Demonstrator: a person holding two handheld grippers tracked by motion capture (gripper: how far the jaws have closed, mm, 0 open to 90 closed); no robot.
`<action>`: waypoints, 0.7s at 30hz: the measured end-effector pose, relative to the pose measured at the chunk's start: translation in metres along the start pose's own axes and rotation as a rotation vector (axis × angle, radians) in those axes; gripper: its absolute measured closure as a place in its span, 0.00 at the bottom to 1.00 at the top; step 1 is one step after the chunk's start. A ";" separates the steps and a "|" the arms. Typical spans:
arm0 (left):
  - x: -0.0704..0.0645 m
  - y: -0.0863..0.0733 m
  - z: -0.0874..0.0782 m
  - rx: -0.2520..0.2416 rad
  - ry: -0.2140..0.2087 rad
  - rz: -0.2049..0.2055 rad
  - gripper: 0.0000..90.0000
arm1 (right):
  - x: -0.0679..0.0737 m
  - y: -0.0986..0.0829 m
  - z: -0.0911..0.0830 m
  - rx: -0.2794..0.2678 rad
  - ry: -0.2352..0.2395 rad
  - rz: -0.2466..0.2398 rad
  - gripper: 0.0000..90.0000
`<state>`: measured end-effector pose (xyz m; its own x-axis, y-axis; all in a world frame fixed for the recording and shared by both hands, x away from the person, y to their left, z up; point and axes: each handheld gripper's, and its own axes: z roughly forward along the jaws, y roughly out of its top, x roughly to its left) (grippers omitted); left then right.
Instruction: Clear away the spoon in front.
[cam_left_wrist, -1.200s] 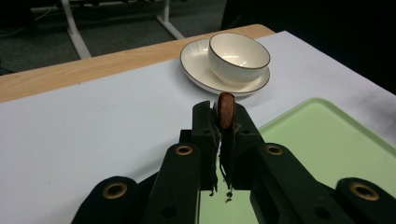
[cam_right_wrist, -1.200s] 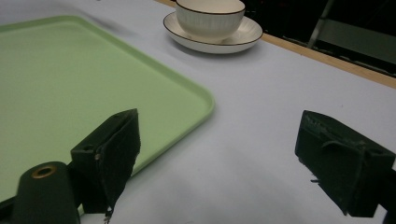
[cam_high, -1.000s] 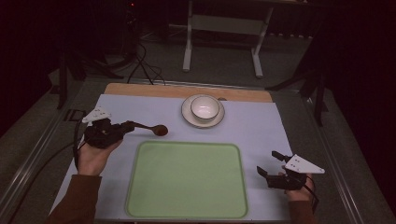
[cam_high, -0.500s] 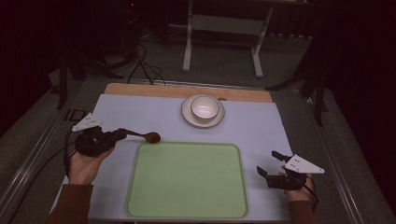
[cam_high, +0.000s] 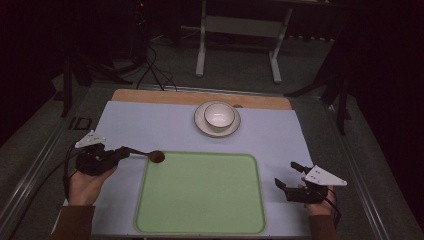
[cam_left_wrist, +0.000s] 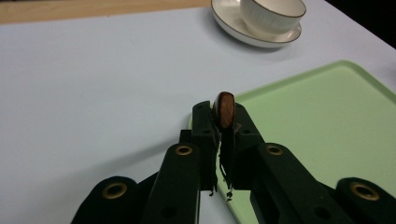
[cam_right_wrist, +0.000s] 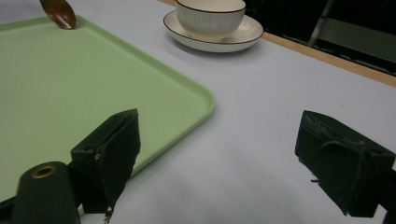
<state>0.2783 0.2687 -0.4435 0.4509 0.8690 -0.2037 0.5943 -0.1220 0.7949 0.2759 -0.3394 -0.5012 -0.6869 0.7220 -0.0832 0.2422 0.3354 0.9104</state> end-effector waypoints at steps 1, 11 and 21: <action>0.001 -0.001 0.001 0.001 0.005 -0.003 0.93 | 0.000 0.000 0.000 0.001 0.001 0.001 0.16; 0.007 0.009 0.010 -0.031 0.031 -0.037 0.93 | 0.000 0.000 0.000 0.000 -0.001 0.001 0.16; 0.014 0.025 0.034 -0.156 0.031 -0.127 0.91 | 0.000 0.000 0.000 0.002 0.001 0.000 0.16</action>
<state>0.3221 0.2615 -0.4463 0.3568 0.8873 -0.2922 0.5340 0.0630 0.8432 0.2762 -0.3396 -0.5012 -0.6878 0.7212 -0.0827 0.2432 0.3363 0.9098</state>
